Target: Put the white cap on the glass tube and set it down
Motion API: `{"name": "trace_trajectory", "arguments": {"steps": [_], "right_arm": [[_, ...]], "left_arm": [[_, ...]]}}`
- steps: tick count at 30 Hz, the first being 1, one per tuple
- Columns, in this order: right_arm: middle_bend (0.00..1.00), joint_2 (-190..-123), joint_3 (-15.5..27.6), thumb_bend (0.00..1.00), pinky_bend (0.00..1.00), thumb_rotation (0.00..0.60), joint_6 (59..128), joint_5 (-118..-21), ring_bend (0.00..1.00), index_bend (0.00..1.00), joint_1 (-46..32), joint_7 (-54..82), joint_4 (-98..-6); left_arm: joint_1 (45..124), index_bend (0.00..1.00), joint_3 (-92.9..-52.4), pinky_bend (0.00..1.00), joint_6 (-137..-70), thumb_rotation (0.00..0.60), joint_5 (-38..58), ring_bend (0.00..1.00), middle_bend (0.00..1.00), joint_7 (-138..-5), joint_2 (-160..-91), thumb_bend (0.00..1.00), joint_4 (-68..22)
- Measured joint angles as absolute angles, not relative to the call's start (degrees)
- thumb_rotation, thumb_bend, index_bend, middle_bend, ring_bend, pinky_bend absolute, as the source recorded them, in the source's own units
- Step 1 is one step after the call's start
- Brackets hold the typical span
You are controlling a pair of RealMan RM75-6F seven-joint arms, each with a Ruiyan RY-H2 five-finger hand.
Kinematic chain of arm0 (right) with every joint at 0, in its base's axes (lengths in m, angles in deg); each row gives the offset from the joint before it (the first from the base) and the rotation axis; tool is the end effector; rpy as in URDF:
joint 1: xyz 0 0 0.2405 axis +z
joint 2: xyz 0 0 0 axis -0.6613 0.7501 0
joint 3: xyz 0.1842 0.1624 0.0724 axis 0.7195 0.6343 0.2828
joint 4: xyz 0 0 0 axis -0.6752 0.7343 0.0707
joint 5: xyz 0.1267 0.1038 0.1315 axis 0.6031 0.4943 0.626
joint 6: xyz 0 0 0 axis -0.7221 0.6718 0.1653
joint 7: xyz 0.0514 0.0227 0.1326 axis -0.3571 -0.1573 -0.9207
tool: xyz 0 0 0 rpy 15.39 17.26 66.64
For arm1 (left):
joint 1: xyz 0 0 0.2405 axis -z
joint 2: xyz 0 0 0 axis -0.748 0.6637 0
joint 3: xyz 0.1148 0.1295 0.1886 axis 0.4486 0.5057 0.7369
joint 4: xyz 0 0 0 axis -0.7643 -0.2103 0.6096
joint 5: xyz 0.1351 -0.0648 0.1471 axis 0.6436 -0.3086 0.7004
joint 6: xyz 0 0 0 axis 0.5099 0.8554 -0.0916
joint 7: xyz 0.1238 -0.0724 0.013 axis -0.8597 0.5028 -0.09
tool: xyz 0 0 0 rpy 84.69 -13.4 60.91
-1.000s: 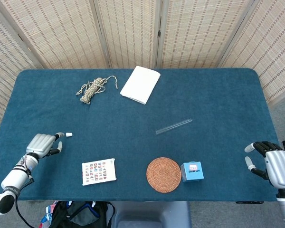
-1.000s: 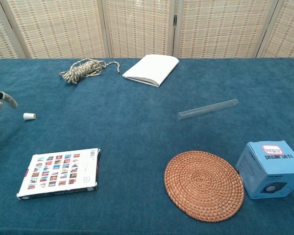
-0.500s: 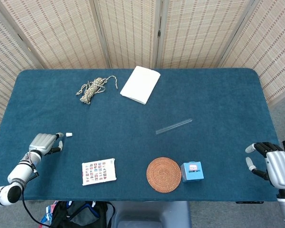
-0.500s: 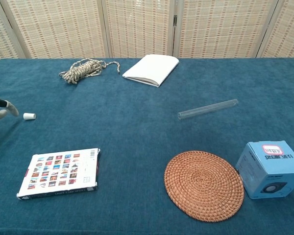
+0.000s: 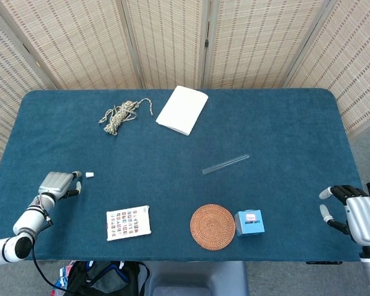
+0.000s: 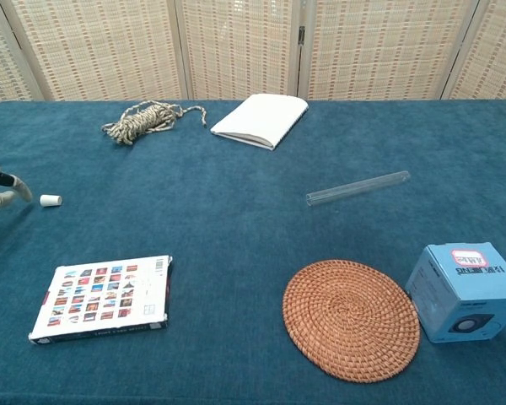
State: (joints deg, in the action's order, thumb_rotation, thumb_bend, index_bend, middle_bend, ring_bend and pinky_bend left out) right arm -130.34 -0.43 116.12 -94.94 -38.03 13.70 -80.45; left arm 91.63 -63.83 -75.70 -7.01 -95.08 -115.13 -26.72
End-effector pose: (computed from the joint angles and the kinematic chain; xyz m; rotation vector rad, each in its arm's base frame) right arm -0.2801 -0.1743 0.1859 1.3590 -0.9378 1.0023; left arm -0.3003 0.3597 0.0688 -1.7903 -1.0504 -0.2374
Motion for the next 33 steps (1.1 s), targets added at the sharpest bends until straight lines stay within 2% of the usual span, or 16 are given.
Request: {"name": "trace_trajectory", "arguments": {"steps": [13,33], "right_arm": [[0.46,-130.27,-0.5,0.35,0.4,0.6,116.42,-94.76,0.37,0.47,-38.33,13.72,-80.46],[0.46,-130.43,-0.95,0.35,0.4,0.6,117.64,-95.1,0.37,0.47,-39.42,12.35,-79.4]], "left_arm": [[93.22,0.16,-63.68,1.0,-75.73,0.083,-7.1,1.0,1.0,-94.03,-115.92,0.61,-26.4],[96.57,0.16,-62.48,1.0,-78.8,0.086,-8.93,1.0,1.0,-97.82,-113.57,0.61,-33.27]]}}
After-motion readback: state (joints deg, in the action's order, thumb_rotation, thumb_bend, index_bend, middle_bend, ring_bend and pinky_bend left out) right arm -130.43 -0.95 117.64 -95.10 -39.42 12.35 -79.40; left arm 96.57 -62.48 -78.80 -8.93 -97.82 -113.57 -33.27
